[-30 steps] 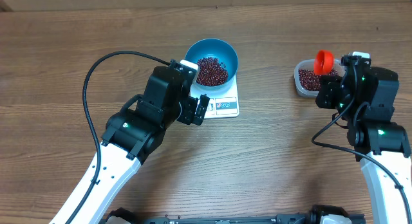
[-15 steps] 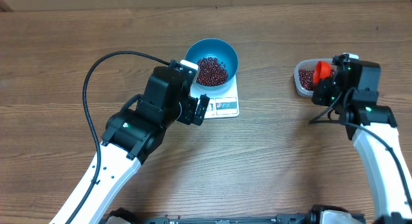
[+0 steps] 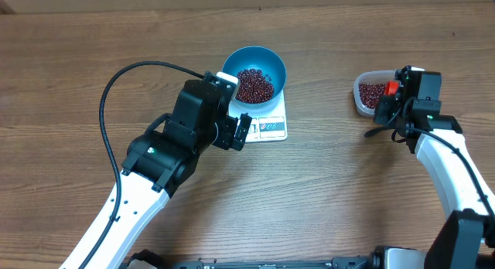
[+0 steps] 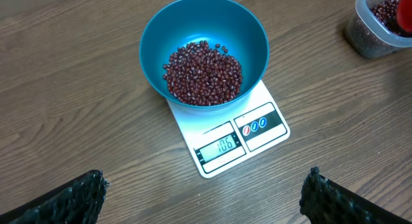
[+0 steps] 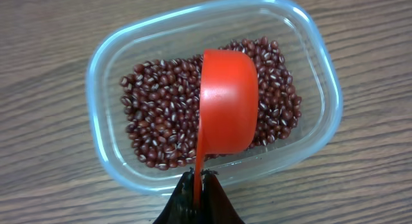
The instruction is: Scoop item into bowl and weigh 150g on scale
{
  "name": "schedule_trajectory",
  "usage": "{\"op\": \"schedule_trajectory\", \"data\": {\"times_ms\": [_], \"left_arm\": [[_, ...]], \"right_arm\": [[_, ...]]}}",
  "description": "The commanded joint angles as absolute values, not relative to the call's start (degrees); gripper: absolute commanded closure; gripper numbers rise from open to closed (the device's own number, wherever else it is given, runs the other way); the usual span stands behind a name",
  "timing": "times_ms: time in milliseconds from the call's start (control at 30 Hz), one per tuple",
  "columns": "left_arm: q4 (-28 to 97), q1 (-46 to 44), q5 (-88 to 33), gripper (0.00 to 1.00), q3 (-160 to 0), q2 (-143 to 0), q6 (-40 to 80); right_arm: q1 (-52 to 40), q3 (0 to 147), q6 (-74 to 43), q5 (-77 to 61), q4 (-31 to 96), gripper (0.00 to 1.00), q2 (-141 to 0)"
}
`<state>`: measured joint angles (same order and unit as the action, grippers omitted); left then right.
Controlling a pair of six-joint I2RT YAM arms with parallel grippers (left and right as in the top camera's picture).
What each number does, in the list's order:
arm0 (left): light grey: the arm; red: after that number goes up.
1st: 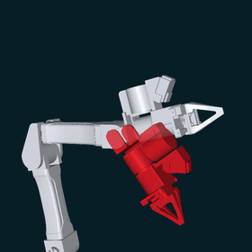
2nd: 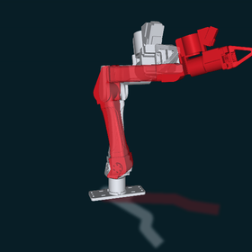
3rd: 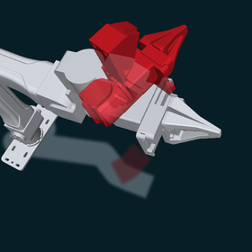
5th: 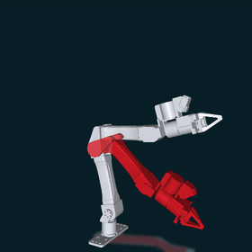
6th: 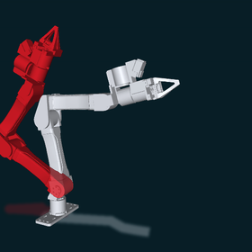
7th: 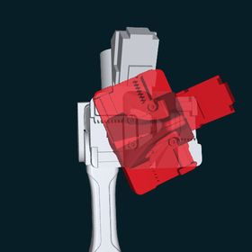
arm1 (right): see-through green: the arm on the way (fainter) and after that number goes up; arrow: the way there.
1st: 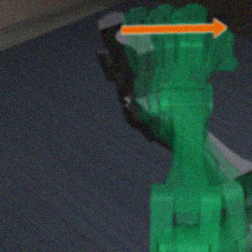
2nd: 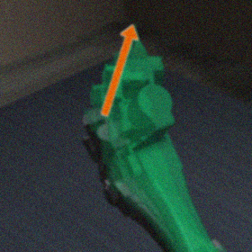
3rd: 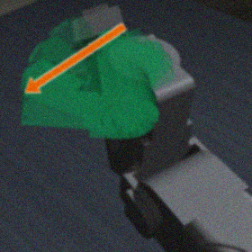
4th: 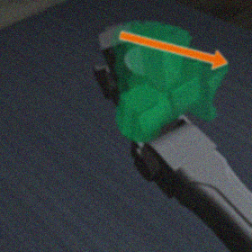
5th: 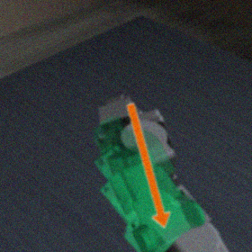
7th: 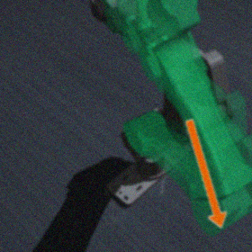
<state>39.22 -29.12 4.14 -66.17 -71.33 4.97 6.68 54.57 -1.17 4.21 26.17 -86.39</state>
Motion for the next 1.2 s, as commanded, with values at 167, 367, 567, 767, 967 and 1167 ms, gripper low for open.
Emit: {"op": "schedule_trajectory", "data": {"times_ms": [167, 367, 567, 767, 967, 1167], "left_arm": [[39.13, -28.88, 4.64, 0.00, -67.66, -71.57, 4.71], [39.13, -28.88, 4.64, 0.01, -67.66, -71.57, 4.71], [39.13, -28.88, 4.64, 0.01, -67.66, -71.57, 4.71], [39.13, -28.88, 4.64, 0.01, -67.66, -71.57, 4.71], [39.16, -28.88, 4.67, 0.01, -67.66, -71.57, 4.71], [39.16, -28.88, 4.64, 0.00, -67.66, -71.57, 4.71]], "right_arm": [[6.83, 54.74, 0.93, 5.96, 22.04, 0.96, -87.24], [6.83, 54.74, 2.00, 5.91, 22.20, 0.96, -87.53], [6.83, 54.74, 2.02, 4.40, 22.09, 0.96, -90.56], [6.83, 54.74, 2.00, -0.08, 21.52, 0.96, -90.70], [6.83, 54.74, 2.02, -2.26, 21.76, 0.96, -91.55], [6.83, 54.74, 2.00, -6.17, 22.35, 0.96, -94.61]]}}
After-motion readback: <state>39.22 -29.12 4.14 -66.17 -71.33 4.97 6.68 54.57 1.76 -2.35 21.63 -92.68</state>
